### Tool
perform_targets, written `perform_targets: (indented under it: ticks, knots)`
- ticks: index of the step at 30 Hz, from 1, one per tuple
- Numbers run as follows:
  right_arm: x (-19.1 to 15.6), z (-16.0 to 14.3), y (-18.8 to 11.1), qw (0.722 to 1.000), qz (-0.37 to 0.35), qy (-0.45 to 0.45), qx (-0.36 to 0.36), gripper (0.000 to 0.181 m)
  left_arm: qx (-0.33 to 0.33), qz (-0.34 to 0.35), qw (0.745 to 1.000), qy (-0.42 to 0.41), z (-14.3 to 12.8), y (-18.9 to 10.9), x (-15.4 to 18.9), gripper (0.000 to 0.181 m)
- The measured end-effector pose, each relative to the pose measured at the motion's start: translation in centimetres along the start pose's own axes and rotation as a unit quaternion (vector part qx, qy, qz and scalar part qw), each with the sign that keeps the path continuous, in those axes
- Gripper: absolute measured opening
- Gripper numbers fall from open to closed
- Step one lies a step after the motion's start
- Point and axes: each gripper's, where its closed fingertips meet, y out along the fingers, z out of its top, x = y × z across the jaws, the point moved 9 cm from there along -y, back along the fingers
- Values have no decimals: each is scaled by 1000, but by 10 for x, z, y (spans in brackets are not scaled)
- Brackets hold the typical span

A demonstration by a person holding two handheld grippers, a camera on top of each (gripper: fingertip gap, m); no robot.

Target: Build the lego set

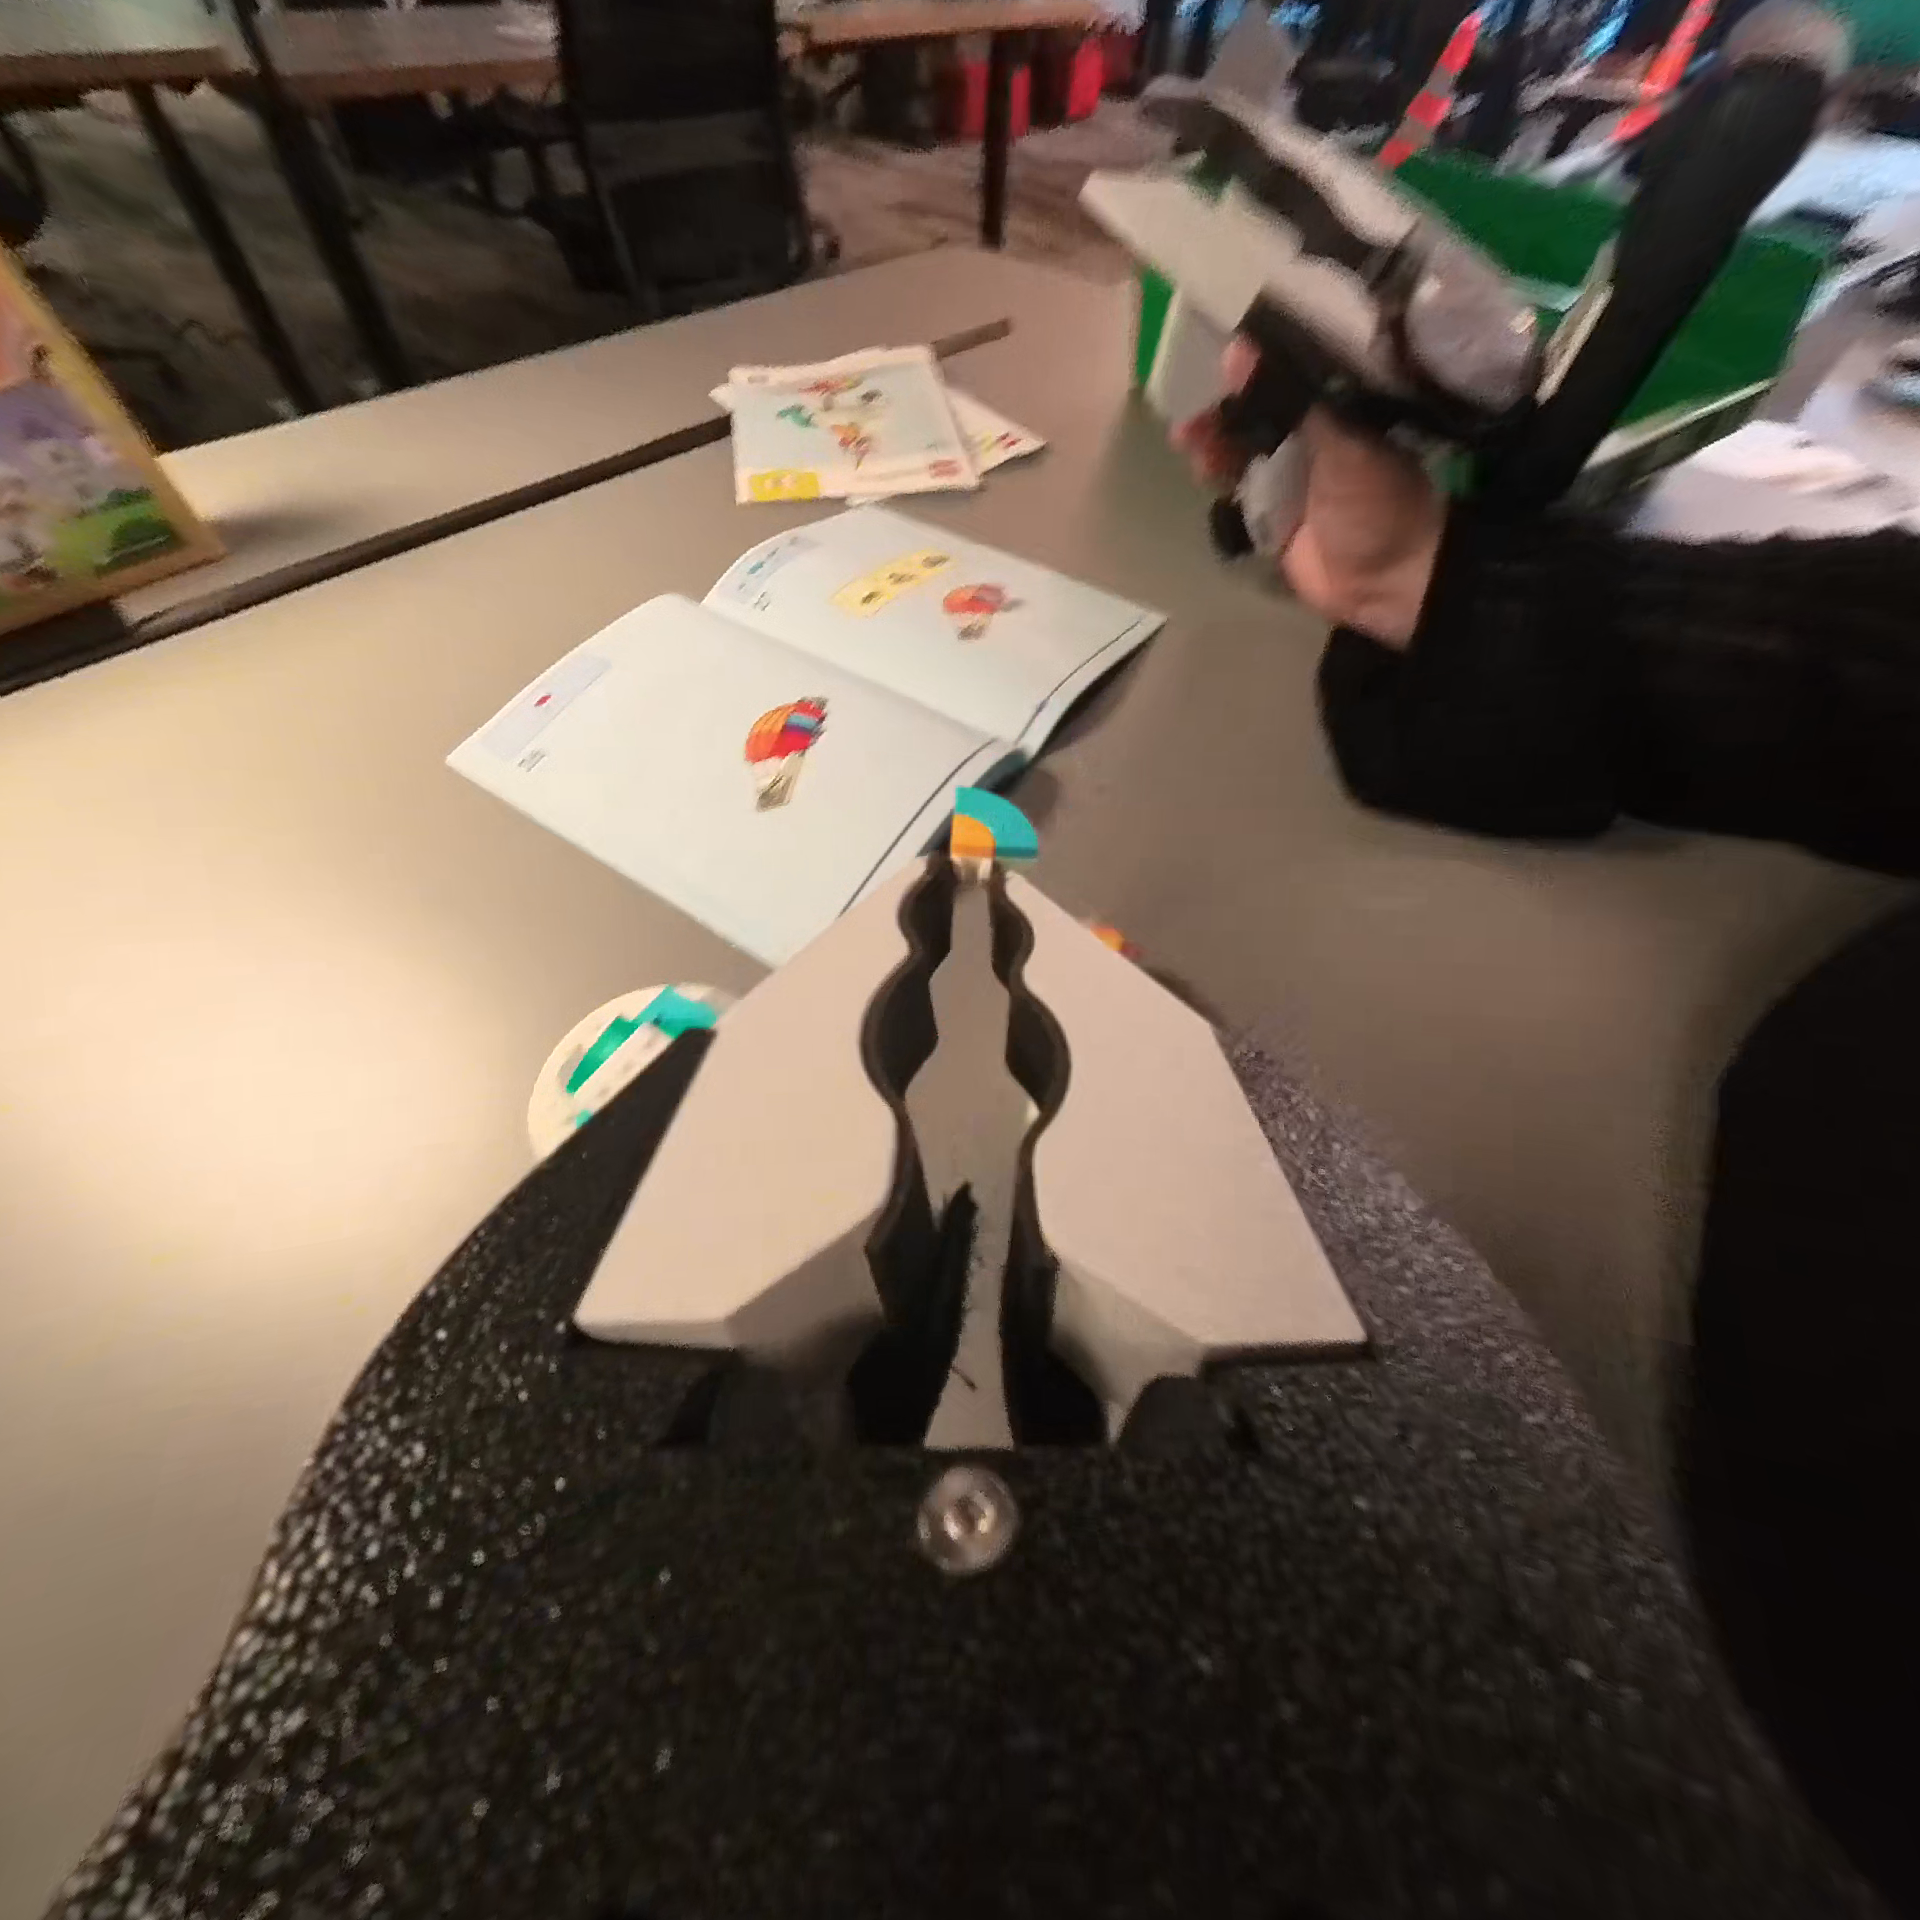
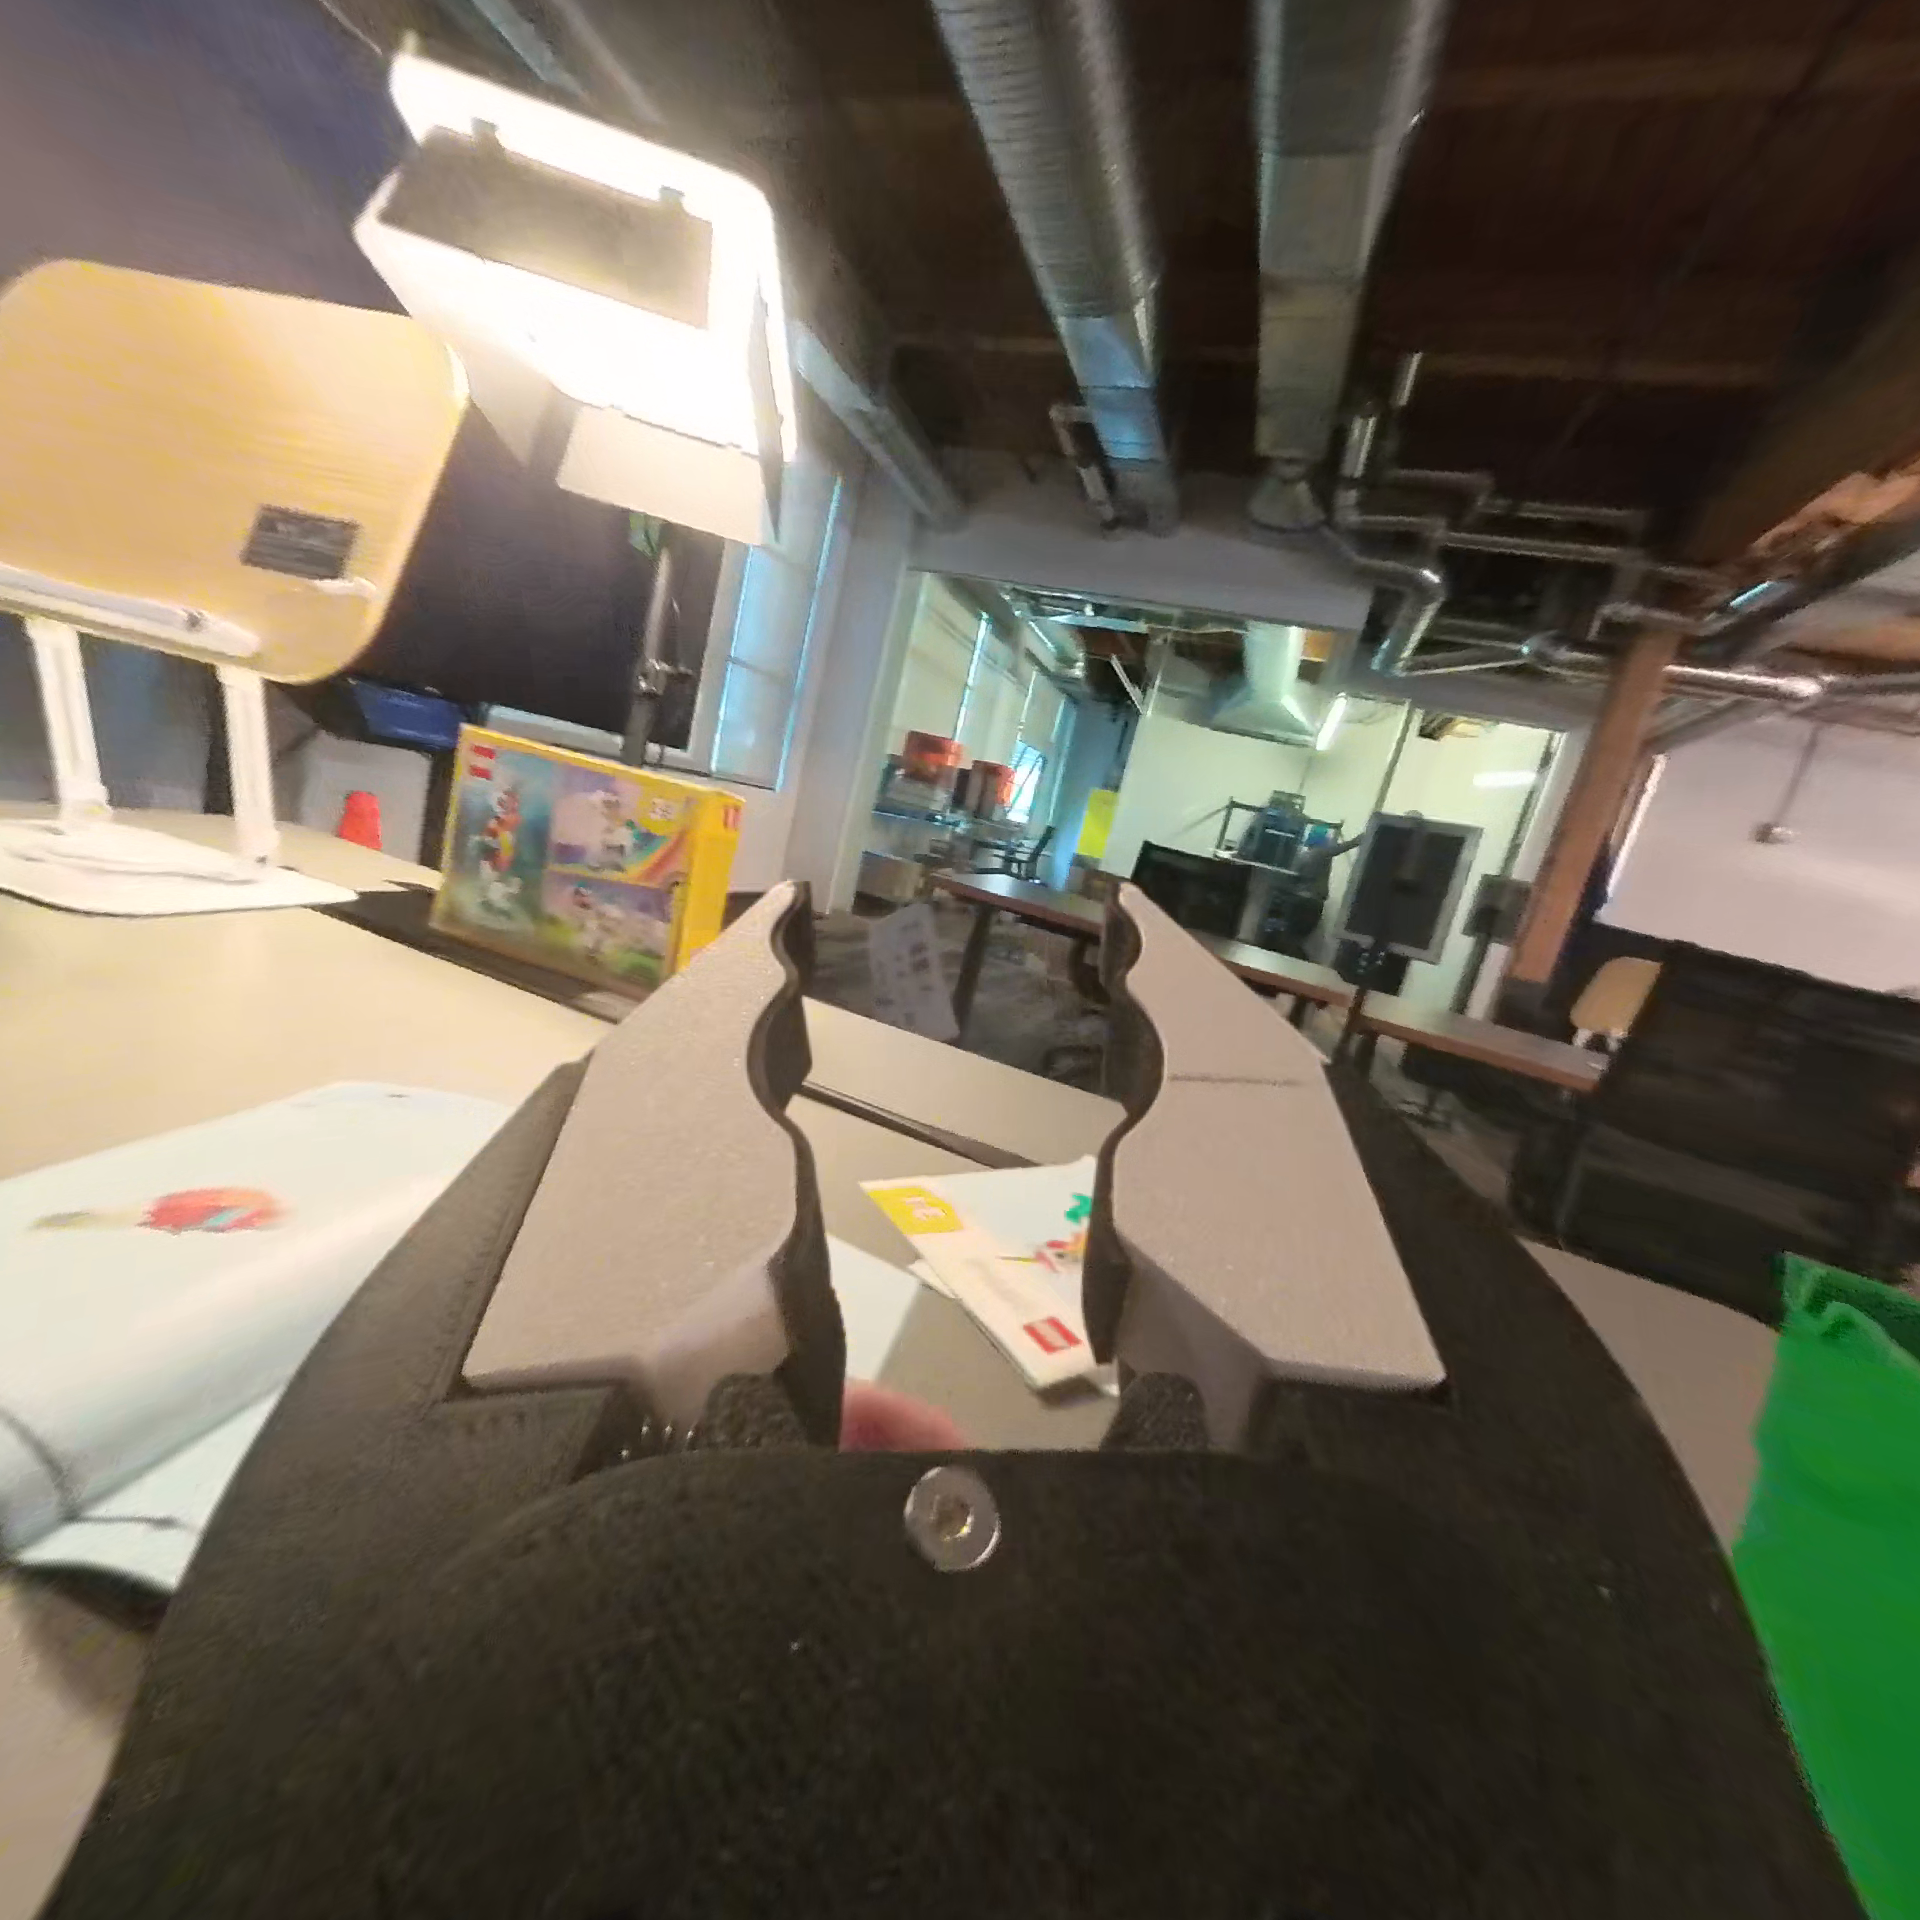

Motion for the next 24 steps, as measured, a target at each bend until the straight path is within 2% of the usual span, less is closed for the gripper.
perform_targets:
  ticks: [5, 7, 10, 24]
  knots:
    - [16, -15, 16, 1000, -3, 7, -11, 53, -63, 88, 994, 10, -28, -15, -10, 4]
    - [19, -14, 20, 1000, -1, -11, 3, 40, -85, 129, 988, 19, -38, -21, -13, 4]
    - [19, -17, 25, 1000, 15, -14, 8, 36, -137, 184, 972, 50, -49, -27, -18, 4]
    - [6, -20, 26, 997, 74, -4, 3, 33, -207, 167, 964, 9, -64, -20, -13, 4]
